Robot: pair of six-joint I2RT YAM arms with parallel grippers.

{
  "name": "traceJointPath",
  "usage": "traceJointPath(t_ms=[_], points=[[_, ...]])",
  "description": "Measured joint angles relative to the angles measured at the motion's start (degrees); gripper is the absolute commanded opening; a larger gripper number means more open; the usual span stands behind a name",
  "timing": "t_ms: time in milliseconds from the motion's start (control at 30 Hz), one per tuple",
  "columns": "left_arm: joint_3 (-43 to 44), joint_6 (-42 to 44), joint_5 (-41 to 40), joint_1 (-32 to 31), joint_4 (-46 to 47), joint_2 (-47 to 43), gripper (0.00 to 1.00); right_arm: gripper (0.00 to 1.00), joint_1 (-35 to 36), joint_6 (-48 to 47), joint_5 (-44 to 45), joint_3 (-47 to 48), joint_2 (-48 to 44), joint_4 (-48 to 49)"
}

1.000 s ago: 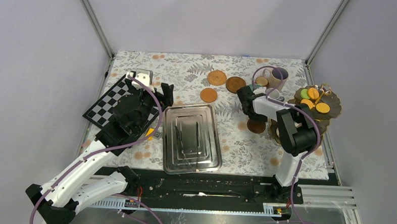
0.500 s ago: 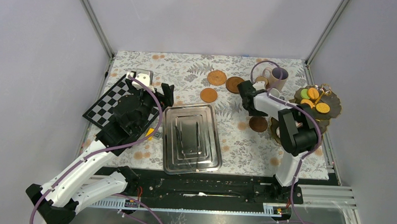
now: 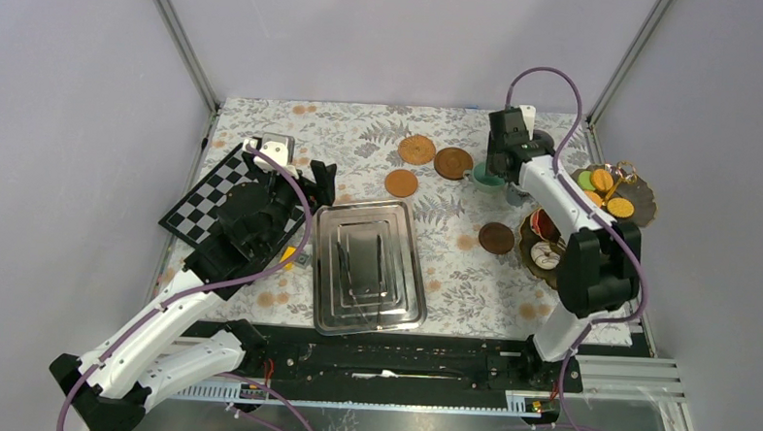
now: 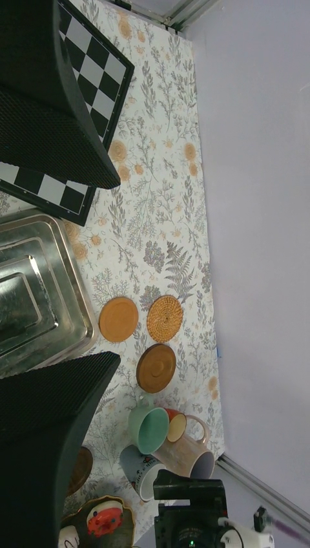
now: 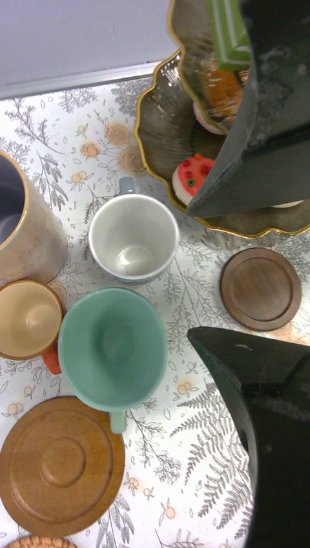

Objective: Serve the afternoon tea

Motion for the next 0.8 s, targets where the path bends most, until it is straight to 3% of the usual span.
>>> traceJointPath(t_ms=[333,800], points=[[0.0,-0.17,0.39,-0.13,0.0,0.0,0.99,0.5,-7.56,-1.99,-10.47,7.26,9.73,-2.45],[-0.07,-0.22,0.48,-0.17,0.02,0.13,0.99,0.23,-8.15,-2.82,-10.36,10.08,16.17,-3.32]])
